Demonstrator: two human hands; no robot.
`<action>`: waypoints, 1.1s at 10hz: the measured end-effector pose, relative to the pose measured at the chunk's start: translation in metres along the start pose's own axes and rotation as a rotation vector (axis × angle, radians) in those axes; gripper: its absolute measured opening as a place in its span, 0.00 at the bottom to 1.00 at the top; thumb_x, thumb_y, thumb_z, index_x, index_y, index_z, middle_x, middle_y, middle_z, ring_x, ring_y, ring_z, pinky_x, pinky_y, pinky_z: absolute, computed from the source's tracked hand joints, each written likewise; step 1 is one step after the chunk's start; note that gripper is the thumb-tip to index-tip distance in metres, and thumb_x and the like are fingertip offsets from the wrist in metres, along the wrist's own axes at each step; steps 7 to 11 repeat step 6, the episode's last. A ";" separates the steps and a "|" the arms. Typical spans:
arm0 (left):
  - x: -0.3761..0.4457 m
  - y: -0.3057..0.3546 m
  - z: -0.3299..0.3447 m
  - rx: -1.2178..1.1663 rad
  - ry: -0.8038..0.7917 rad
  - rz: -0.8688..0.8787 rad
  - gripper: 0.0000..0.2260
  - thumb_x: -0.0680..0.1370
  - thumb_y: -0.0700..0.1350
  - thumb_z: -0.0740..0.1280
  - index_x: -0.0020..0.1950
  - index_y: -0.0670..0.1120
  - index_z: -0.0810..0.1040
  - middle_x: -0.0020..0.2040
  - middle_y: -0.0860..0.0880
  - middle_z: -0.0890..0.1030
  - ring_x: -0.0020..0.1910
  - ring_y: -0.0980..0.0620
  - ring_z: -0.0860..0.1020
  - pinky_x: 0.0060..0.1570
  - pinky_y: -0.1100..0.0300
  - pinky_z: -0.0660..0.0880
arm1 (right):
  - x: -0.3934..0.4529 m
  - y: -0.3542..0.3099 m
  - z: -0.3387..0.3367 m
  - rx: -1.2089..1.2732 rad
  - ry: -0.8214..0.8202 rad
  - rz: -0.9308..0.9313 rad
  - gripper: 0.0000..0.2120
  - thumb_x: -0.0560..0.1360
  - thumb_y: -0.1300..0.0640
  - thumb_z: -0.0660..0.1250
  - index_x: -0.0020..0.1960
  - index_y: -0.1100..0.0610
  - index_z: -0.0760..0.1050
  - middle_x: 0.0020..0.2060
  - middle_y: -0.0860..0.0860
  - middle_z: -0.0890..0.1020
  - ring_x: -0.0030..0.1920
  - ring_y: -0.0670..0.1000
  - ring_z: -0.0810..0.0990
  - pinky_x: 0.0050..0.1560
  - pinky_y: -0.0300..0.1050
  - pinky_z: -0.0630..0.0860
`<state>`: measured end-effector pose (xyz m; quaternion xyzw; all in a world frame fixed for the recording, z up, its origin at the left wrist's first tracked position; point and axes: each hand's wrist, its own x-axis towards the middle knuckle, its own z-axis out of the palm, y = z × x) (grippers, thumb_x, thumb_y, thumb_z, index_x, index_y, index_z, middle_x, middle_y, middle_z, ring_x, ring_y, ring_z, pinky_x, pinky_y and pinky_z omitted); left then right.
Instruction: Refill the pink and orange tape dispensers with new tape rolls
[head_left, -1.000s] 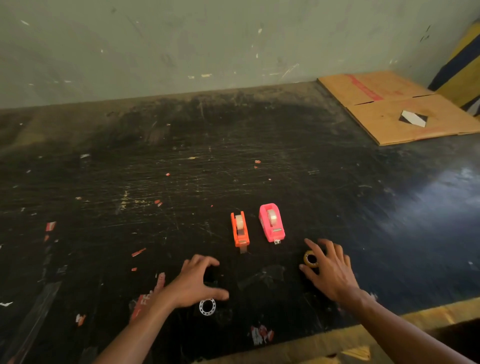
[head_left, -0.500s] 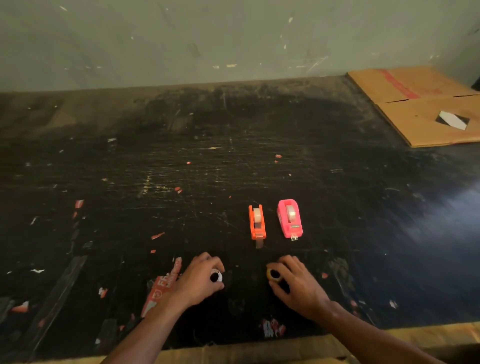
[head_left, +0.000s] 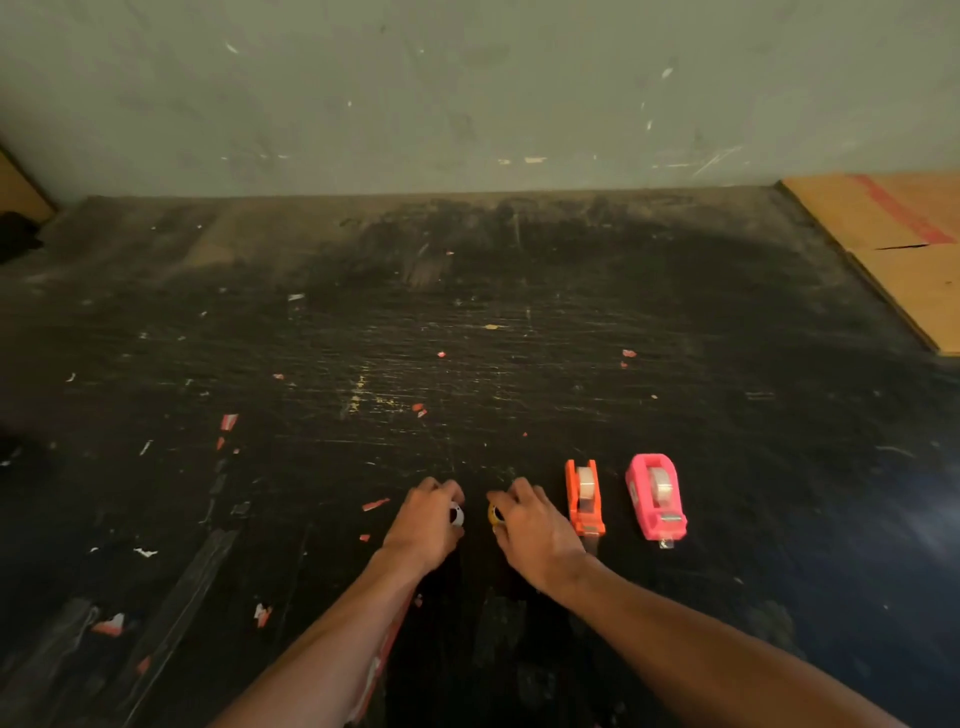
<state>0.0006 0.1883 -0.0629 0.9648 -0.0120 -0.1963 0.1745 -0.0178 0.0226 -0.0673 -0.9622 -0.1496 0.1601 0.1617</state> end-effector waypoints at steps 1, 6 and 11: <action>0.013 0.007 -0.001 0.014 -0.022 0.016 0.22 0.77 0.43 0.72 0.71 0.50 0.74 0.71 0.46 0.72 0.70 0.46 0.71 0.70 0.51 0.72 | 0.017 0.005 -0.011 -0.047 -0.030 0.061 0.27 0.81 0.56 0.64 0.78 0.52 0.61 0.74 0.57 0.66 0.72 0.57 0.69 0.71 0.53 0.71; 0.003 0.024 0.005 -0.345 0.070 -0.127 0.40 0.77 0.42 0.73 0.82 0.53 0.52 0.79 0.42 0.60 0.77 0.43 0.64 0.74 0.49 0.65 | -0.012 0.006 -0.027 0.154 -0.018 0.098 0.31 0.80 0.51 0.64 0.79 0.48 0.56 0.75 0.54 0.64 0.74 0.55 0.68 0.70 0.52 0.71; 0.003 0.024 0.005 -0.345 0.070 -0.127 0.40 0.77 0.42 0.73 0.82 0.53 0.52 0.79 0.42 0.60 0.77 0.43 0.64 0.74 0.49 0.65 | -0.012 0.006 -0.027 0.154 -0.018 0.098 0.31 0.80 0.51 0.64 0.79 0.48 0.56 0.75 0.54 0.64 0.74 0.55 0.68 0.70 0.52 0.71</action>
